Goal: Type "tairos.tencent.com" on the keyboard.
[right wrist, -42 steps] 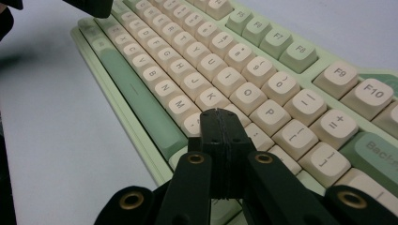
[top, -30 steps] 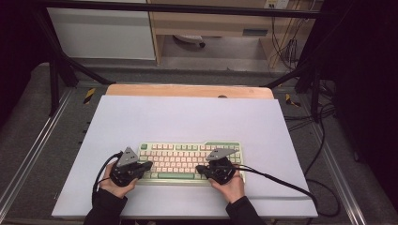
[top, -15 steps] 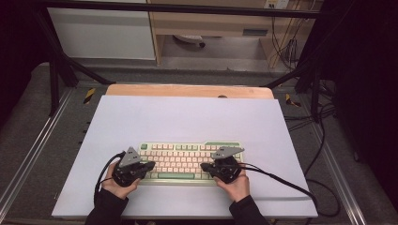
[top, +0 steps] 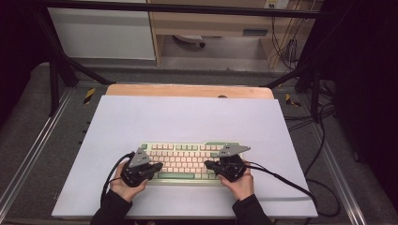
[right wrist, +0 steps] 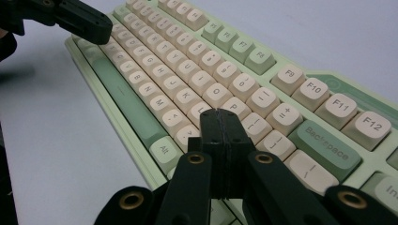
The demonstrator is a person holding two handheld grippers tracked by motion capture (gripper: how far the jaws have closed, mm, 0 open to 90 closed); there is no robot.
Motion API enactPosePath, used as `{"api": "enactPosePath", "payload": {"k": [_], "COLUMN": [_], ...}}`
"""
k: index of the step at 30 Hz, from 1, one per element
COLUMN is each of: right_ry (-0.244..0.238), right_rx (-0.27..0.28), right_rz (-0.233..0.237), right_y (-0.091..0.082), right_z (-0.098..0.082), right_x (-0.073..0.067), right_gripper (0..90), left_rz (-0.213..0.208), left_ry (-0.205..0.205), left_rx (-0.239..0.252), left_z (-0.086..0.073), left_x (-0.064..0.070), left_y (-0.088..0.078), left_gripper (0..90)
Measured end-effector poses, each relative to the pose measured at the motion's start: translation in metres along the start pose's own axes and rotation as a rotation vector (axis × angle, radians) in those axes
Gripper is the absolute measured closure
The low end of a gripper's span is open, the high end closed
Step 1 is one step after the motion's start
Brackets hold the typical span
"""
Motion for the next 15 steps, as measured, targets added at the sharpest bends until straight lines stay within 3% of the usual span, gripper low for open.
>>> {"api": "enactPosePath", "payload": {"k": [15], "right_ry": [0.001], "right_rx": [-0.005], "right_rz": [0.003], "right_y": [0.0003], "right_z": [-0.0004], "right_x": [-0.0002], "right_gripper": [90.0], "left_rz": [-0.010], "left_ry": [0.009], "left_rx": [-0.022], "left_z": [-0.0018], "left_x": [0.0063], "left_y": [0.0108], "left_gripper": [89.7]}}
Point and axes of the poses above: each handheld gripper's, and its own axes: y roughly forward along the jaws, z roughly out of its top, x roughly to its right, the point moved 5 cm from there along y, roughly forward along the jaws, and after that the axes turned 4 degrees about y, right-handed, at the moved point
